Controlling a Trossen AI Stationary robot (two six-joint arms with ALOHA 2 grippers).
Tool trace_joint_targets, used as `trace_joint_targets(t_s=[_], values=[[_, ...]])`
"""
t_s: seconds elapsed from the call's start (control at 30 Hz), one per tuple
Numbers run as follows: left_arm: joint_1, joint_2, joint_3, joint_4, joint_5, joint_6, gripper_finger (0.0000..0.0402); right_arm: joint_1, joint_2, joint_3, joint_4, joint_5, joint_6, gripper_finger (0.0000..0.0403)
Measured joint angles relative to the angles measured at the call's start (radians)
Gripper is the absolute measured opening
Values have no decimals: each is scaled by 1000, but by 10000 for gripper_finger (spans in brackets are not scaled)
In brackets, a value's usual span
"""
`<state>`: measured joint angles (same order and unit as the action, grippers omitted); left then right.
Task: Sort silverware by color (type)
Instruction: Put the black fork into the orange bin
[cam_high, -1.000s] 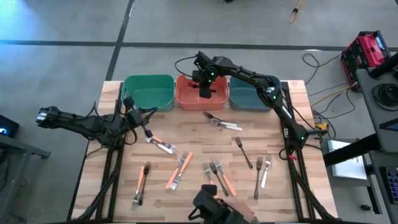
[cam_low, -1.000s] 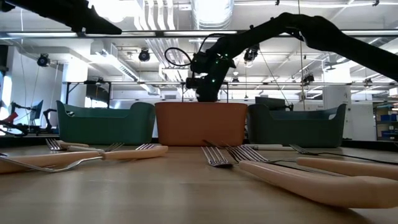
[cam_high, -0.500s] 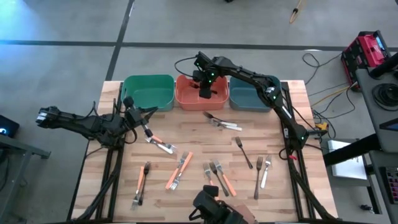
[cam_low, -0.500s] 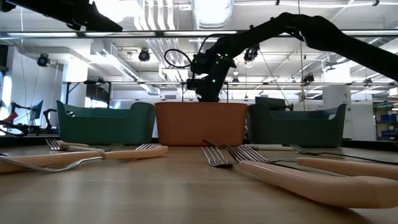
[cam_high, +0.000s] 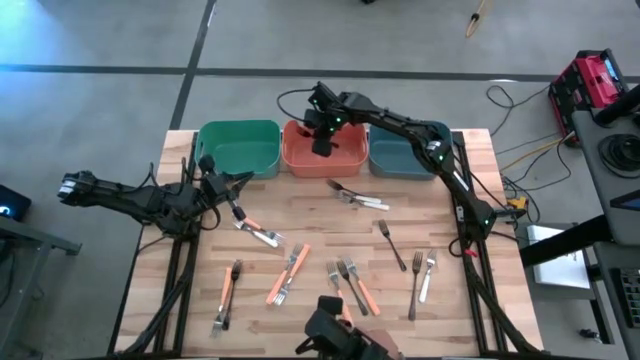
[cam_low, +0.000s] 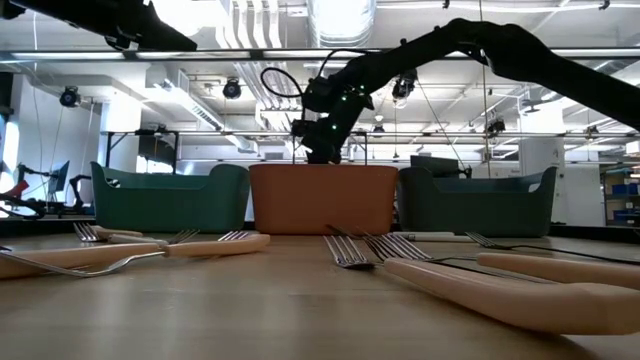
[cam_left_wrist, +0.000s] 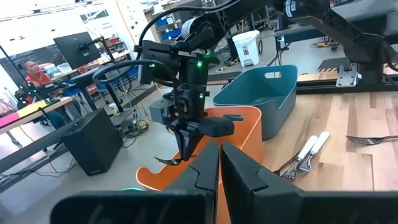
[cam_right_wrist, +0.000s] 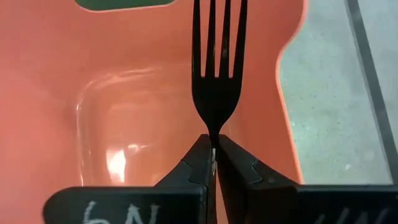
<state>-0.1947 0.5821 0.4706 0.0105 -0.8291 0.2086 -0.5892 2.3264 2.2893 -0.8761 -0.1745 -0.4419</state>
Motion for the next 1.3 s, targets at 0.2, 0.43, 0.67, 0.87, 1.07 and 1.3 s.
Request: trace_joint_targets(t_s=[0.2, 0.43, 0.67, 0.87, 1.07, 1.3], values=[[0, 0, 0, 0, 0, -1, 0, 0, 0, -43, -2, 2, -15, 9], [0, 0, 0, 0, 0, -9, 0, 1, 0, -71, -2, 47, -13, 9], [0, 0, 0, 0, 0, -10, 0, 1, 0, -74, -2, 47, -14, 9], [0, 0, 0, -2, 0, -13, 0, 1, 0, -78, -2, 45, -2, 9], [0, 0, 0, -3, 1, -13, 0, 5, 0, -82, -42, 44, -50, 9], [0, 0, 0, -3, 0, -13, 0, 5, 0, -82, -36, 44, -50, 9]])
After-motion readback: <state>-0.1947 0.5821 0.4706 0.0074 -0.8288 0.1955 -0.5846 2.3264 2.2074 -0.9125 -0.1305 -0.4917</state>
